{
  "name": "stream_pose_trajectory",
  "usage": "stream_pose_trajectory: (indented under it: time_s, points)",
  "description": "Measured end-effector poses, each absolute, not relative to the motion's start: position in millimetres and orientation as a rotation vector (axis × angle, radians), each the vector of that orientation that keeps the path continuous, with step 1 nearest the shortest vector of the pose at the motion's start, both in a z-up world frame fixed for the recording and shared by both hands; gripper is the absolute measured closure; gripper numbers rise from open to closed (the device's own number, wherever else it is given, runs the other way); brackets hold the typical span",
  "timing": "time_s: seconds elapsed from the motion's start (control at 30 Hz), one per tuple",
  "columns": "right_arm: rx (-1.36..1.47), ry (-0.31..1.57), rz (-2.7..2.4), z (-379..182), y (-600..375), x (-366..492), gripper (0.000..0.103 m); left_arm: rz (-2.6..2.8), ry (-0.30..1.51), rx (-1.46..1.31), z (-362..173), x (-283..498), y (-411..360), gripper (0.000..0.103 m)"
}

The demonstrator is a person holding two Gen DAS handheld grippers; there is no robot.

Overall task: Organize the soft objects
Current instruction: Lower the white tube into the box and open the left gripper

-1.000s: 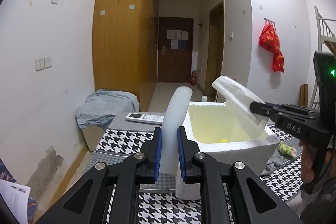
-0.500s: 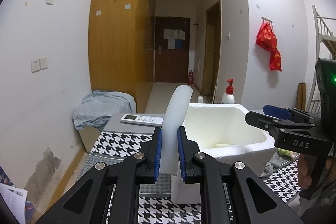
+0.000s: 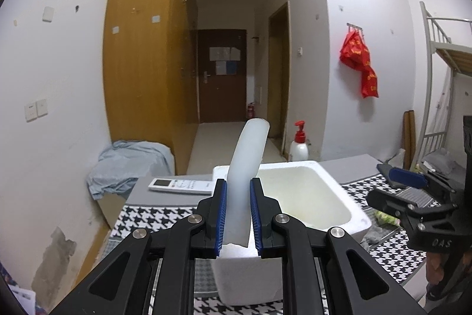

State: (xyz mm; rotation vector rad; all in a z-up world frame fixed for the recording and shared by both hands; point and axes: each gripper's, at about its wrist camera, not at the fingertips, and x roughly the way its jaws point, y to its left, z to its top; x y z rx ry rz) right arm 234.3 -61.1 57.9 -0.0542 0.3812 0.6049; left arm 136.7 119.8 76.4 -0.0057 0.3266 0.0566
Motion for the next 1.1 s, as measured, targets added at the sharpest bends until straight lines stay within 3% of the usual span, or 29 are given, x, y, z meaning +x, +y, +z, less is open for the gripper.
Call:
stream_pose_trajectory:
  time_s: [0.93, 1.1]
  points:
    - [0.005, 0.390, 0.412, 42.7, -131.4, 215.0, 0.017, -0.060, 0.421, 0.003, 66.9, 197.1, 88.7, 0.083]
    - [-0.002, 0.396, 0.406, 41.8, -135.3, 214.3, 0.017, -0.056, 0.430, 0.005, 60.4, 202.7, 90.3, 0.078]
